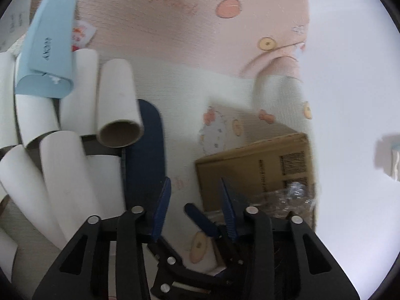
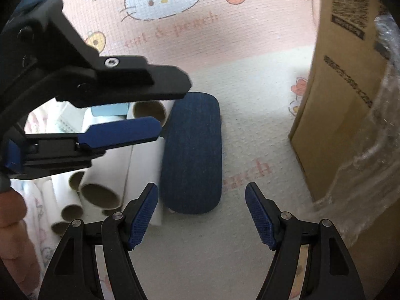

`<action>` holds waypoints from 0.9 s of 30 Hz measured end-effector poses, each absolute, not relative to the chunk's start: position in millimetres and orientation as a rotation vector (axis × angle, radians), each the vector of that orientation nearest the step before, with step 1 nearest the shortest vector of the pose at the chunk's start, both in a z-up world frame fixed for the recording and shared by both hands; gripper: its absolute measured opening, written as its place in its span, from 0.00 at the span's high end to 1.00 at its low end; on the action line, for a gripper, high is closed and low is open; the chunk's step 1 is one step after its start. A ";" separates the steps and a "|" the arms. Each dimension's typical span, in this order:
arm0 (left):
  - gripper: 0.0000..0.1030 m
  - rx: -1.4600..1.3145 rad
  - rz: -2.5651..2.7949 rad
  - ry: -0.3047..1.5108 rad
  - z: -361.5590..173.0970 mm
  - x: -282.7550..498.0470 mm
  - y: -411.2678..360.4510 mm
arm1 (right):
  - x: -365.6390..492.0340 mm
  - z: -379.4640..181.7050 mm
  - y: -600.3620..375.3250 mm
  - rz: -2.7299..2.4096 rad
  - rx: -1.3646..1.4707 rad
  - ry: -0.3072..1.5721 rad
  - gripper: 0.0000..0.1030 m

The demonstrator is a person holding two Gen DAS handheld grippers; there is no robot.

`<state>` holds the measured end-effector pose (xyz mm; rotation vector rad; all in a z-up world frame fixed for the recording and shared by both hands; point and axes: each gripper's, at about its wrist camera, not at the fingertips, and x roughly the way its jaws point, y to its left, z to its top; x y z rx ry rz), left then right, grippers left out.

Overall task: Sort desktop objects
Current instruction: 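Move the open right gripper back toward the blue denim glasses case, then close the right gripper on the blue denim glasses case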

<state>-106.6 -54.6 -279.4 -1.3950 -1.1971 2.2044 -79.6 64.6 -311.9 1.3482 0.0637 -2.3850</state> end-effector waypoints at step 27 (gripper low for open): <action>0.56 -1.474 2.242 -1.146 -284.9 -103.0 -47.6 | -64.7 -324.5 60.8 -2.273 1.455 0.070 0.44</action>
